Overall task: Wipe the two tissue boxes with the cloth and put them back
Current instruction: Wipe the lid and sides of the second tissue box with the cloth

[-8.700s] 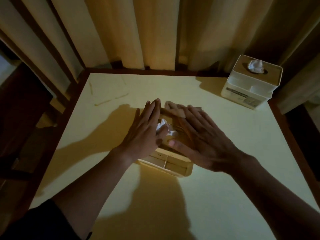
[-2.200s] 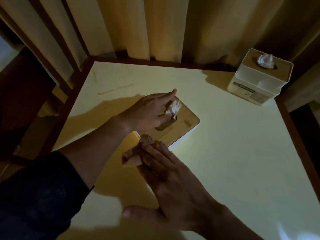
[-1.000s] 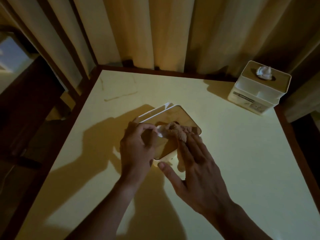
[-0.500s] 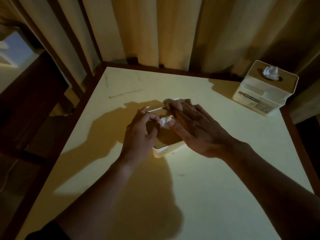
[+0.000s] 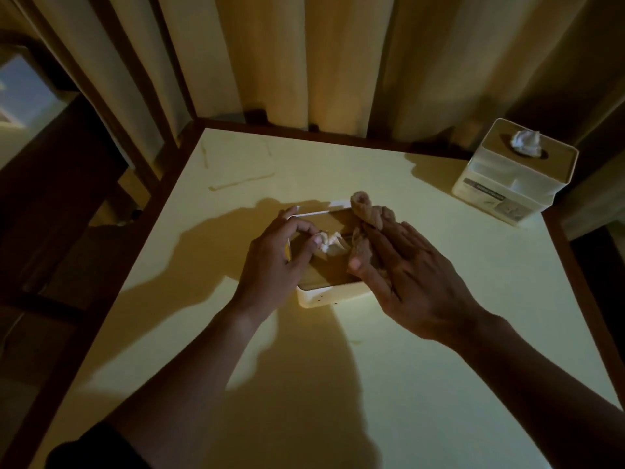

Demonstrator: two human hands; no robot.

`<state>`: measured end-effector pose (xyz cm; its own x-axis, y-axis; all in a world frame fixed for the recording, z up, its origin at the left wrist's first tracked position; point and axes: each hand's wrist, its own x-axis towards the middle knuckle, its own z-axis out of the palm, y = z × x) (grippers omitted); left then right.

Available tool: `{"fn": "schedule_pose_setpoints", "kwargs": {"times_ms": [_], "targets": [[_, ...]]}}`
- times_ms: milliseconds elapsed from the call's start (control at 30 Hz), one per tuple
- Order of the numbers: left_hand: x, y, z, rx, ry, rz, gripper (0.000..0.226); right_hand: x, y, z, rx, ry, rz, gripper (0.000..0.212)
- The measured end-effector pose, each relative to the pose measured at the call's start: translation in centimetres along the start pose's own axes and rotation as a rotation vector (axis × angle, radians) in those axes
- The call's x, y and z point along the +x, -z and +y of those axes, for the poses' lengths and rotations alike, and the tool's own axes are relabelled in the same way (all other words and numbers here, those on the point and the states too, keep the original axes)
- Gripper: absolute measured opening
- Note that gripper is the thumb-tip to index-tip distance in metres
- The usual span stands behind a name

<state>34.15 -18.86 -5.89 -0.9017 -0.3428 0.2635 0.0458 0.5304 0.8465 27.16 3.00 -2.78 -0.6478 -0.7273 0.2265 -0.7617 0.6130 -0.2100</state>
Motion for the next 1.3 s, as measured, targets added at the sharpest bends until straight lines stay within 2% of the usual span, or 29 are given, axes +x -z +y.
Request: {"fn": "schedule_pose_setpoints", "kwargs": {"times_ms": [67,100,200,267,400,533,667,867,967,1067,1133,1300], "targets": [[0.0,0.1,0.0,-0.029,0.018,-0.027,0.005,1.0,0.2,-0.8,0.086,-0.042,-0.097,0.083],[0.0,0.2,0.1,-0.040,0.030,-0.031,0.005,1.8,0.3,-1.5,0.154,-0.014,-0.153,0.084],[-0.2,0.2,-0.2,-0.085,0.039,-0.035,0.023,4.3,0.4,-2.9,0.355,0.090,-0.237,0.056],[-0.3,0.3,-0.4,-0.096,0.058,-0.030,0.024,4.7,-0.2,-2.9,0.397,0.108,-0.223,0.054],[-0.3,-0.1,-0.1,-0.073,0.037,0.003,0.005,3.9,-0.1,-0.8,0.246,0.178,-0.093,0.050],[-0.1,-0.2,0.1,-0.063,0.030,0.031,0.006,1.7,1.4,0.9,0.100,0.030,0.037,0.048],[-0.2,-0.3,0.1,-0.044,0.033,0.035,0.008,-2.2,2.0,-1.6,0.050,-0.089,0.144,0.040],[-0.1,-0.1,0.1,-0.077,0.056,0.006,0.006,-2.6,1.2,-2.0,0.064,-0.114,0.142,0.048],[0.0,0.1,0.2,-0.072,0.077,-0.008,0.005,1.0,0.0,-1.5,0.010,0.056,0.166,0.048],[-0.1,0.1,0.4,-0.044,0.091,-0.008,0.005,3.3,-0.9,-1.7,0.124,0.196,0.059,0.049],[-0.2,0.0,0.6,-0.028,0.082,0.002,0.006,3.3,-0.9,-1.5,0.127,0.224,0.035,0.050],[-0.1,0.0,0.6,-0.011,0.073,0.017,0.007,0.3,-0.3,0.7,0.128,0.035,0.069,0.053]]}}
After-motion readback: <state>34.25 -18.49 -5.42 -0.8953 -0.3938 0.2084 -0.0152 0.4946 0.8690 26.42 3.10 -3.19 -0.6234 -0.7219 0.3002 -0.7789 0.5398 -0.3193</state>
